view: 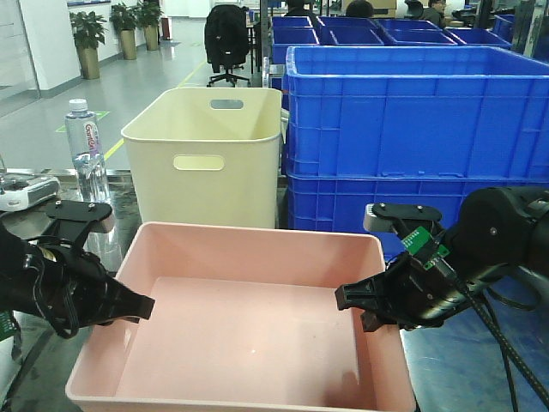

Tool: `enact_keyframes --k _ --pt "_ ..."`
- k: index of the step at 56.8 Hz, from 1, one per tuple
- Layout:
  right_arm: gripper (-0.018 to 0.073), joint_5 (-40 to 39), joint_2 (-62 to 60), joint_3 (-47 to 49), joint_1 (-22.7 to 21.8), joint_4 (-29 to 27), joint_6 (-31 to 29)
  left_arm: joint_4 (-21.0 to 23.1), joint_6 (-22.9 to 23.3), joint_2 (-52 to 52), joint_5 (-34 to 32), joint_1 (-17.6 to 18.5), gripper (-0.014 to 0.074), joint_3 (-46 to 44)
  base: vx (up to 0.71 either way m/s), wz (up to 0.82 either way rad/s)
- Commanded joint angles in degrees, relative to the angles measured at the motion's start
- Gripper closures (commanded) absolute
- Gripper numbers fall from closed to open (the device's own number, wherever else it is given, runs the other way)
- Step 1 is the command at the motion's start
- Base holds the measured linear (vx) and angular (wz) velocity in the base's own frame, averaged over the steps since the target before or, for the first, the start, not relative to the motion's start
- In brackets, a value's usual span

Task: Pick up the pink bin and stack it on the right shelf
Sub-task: 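Lower the held pink bin onto the table in front of the crates, then open both grippers and withdraw them from the bin walls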

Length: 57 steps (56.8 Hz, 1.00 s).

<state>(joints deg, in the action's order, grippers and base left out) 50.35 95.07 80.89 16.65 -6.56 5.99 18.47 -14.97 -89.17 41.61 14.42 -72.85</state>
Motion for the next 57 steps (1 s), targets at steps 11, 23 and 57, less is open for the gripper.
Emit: enact_keyframes --k 11,23,57 --pt "0.0074 -4.4 -3.0 1.9 -0.1 -1.3 -1.1 3.2 -1.4 2.8 -3.4 0.3 0.0248 -1.8 0.0 0.0" --pt "0.0042 -4.3 -5.3 1.9 -0.1 -0.5 -1.1 3.0 -1.4 3.7 -3.4 0.3 0.0207 -1.8 0.0 0.0" --pt "0.0571 -21.6 -38.8 -16.8 -0.1 4.7 -7.5 2.8 -10.9 35.5 -9.2 0.3 0.0606 8.0 0.0 0.0"
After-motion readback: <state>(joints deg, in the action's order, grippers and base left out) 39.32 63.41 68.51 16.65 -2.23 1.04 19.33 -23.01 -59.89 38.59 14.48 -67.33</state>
